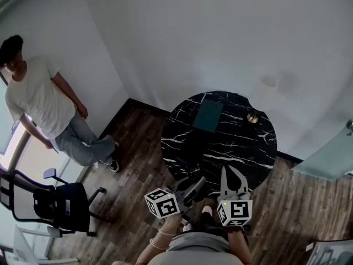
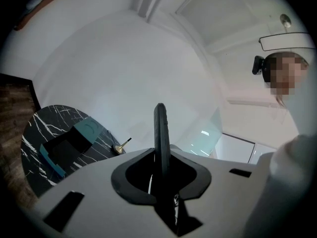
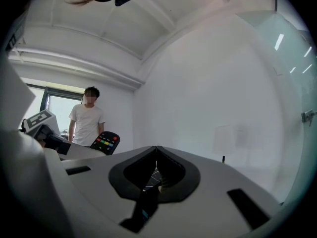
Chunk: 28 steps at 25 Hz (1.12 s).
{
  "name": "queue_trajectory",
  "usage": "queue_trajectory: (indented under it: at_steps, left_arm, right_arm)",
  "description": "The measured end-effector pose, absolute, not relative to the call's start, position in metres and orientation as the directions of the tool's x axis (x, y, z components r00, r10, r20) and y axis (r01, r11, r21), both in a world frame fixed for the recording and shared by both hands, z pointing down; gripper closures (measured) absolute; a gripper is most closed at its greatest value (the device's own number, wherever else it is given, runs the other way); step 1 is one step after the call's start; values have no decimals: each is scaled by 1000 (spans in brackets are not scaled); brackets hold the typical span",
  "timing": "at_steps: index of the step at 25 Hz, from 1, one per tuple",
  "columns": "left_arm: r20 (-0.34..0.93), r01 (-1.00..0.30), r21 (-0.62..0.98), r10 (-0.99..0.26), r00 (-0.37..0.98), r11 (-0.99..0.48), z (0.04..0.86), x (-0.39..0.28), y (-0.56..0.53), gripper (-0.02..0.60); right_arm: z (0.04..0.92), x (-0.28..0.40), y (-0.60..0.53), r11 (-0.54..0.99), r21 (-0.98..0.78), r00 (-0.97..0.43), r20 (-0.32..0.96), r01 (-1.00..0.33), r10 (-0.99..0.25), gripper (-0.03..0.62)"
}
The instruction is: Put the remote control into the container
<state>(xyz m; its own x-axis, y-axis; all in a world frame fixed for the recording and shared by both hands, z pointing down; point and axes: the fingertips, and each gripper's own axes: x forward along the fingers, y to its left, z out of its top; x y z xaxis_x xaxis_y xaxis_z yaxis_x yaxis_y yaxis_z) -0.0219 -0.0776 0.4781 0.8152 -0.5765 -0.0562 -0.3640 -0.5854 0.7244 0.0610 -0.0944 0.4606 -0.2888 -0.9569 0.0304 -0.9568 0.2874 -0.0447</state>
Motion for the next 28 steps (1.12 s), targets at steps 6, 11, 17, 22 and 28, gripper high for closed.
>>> queue_trajectory:
  at_steps: [6,11,17,22,28]
  left_arm:
    - [-46,-401,731,-627,778,-551,478,-10,-105,514]
    - [-35,-437,721,-658,752,-538,481,-3,-125,514]
    - [-22,-461,721,-683,730,-517,483,6,-137,514]
    - [-12,-485,719,-705,709,-499,485,1,-147,514]
    - [-4,-492,722,-713,701,-487,487,-8,-163,514]
  right_arm:
    - [459,71,-127,345,-24,-345,34,-938,-938,582]
    - [460,82,-150,382,-24,-383,40,-924,-923,582]
    - [461,89,-167,415,-20,-415,44,-910,-909,582]
    - [462,87,-180,434,-18,-435,44,-901,-900,582]
    - [463,83,-195,436,-24,-437,49,-899,-898,582]
